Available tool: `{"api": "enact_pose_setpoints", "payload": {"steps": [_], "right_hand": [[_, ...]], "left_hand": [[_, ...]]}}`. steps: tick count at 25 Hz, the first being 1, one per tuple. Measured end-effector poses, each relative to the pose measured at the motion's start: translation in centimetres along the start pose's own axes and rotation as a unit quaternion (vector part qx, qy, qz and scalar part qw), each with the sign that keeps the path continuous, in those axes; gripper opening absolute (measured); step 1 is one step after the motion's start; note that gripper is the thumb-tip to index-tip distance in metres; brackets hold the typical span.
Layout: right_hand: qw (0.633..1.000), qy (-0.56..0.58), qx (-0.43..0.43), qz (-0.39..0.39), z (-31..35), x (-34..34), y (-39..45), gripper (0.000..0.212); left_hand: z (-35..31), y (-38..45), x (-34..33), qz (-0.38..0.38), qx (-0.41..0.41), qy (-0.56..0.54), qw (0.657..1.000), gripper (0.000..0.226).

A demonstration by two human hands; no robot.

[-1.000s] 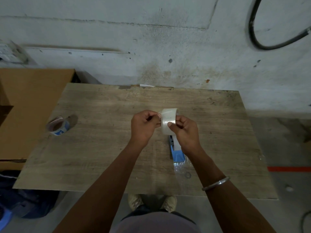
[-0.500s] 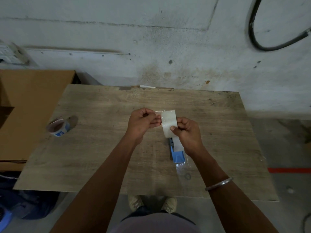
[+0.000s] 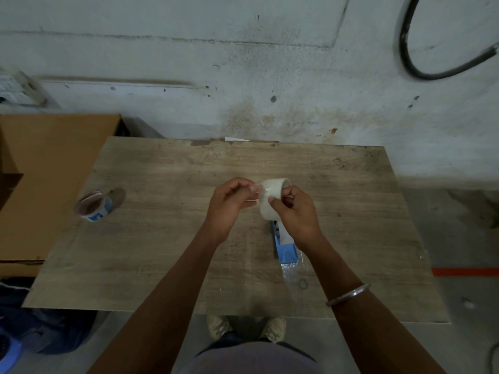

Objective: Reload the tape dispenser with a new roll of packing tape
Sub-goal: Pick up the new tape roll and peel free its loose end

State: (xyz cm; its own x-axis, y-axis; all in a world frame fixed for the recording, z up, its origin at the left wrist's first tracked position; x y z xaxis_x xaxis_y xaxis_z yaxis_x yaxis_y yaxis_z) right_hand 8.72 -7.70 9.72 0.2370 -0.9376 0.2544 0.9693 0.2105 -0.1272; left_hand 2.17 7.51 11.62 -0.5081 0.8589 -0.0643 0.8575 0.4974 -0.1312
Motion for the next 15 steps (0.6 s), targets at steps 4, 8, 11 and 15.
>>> {"api": "enact_pose_setpoints", "payload": {"steps": [4, 8, 11, 15], "right_hand": [[1.0, 0.002, 0.014, -0.013, 0.4, -0.1, -0.2, 0.015], [1.0, 0.022, 0.018, -0.014, 0.7, -0.5, -0.4, 0.016], [0.999, 0.013, 0.026, -0.029, 0.7, -1.0, -0.4, 0.019], [0.999, 0.018, 0.03, -0.031, 0.5, -1.3, -0.6, 0.018]], "left_hand": [[0.5, -0.6, -0.7, -0.014, -0.075, 0.097, 0.992, 0.016], [0.8, 0.0, -1.2, -0.099, -0.137, 0.161, 0.972, 0.014], [0.4, -0.5, -1.8, -0.145, -0.162, 0.208, 0.954, 0.013], [0.6, -0.5, -1.5, -0.165, -0.179, 0.241, 0.939, 0.017]]}}
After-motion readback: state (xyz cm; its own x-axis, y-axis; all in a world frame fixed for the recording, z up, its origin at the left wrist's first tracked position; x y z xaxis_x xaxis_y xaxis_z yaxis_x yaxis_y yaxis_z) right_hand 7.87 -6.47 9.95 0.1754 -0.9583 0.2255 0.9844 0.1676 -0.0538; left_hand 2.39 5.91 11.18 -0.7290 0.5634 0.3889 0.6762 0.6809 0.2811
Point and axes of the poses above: each hand's wrist, its own y-axis towards the middle knuckle, its own x-axis out of the back of the hand, z = x × y, the point moved 3 cm from there along y, towards the middle knuckle, and after that the axes turned 5 degrees about -z, right-handed, at the moved point
